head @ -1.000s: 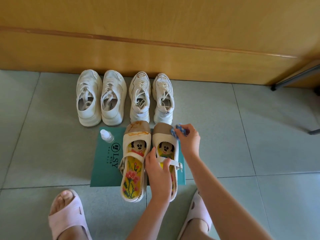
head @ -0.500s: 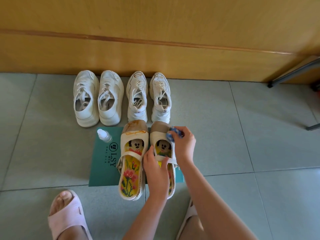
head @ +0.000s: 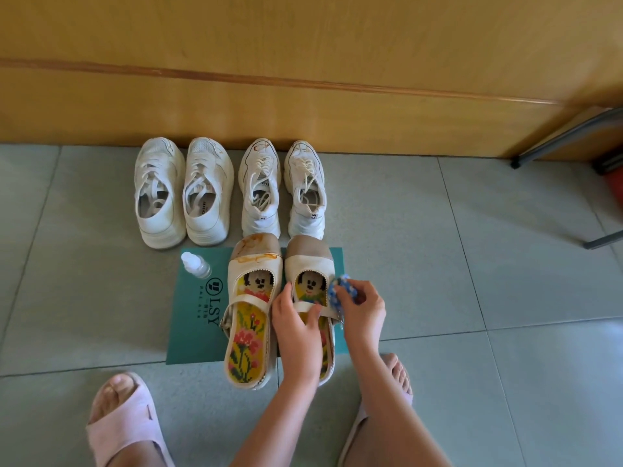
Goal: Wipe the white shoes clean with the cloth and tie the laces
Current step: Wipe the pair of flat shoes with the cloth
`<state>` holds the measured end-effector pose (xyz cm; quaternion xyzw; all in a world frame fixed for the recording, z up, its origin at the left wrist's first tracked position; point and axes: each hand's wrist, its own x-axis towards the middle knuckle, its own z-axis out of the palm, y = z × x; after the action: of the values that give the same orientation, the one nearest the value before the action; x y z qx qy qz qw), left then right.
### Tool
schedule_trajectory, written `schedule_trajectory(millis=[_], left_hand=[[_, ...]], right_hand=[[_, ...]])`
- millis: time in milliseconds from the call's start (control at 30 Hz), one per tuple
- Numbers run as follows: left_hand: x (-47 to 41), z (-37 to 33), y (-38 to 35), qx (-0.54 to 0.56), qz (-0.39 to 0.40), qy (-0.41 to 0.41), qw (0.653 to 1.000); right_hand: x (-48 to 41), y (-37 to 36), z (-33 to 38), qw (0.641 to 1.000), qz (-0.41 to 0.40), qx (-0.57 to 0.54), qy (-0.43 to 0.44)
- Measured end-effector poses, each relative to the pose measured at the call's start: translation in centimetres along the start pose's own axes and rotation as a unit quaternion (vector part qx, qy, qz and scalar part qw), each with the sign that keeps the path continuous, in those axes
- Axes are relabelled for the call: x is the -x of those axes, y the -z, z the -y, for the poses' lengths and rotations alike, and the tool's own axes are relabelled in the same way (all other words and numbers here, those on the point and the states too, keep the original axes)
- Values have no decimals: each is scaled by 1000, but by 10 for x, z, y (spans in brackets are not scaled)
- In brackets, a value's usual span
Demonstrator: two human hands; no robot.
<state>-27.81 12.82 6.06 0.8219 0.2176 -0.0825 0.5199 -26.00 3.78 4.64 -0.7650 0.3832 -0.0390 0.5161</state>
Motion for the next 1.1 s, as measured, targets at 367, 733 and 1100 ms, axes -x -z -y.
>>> schedule_trajectory(millis=[367,733,1100], left_hand=[[-1,0,1,-1,11,-7,1000],[-1,2,2,0,14,-8,1000],[-3,-3,6,-15,30,-4,999]], right_hand=[[-26,-11,27,1000,23,-14,13],[2,27,4,999,45,9,4],[21,29,0,999,38,-9,-10]])
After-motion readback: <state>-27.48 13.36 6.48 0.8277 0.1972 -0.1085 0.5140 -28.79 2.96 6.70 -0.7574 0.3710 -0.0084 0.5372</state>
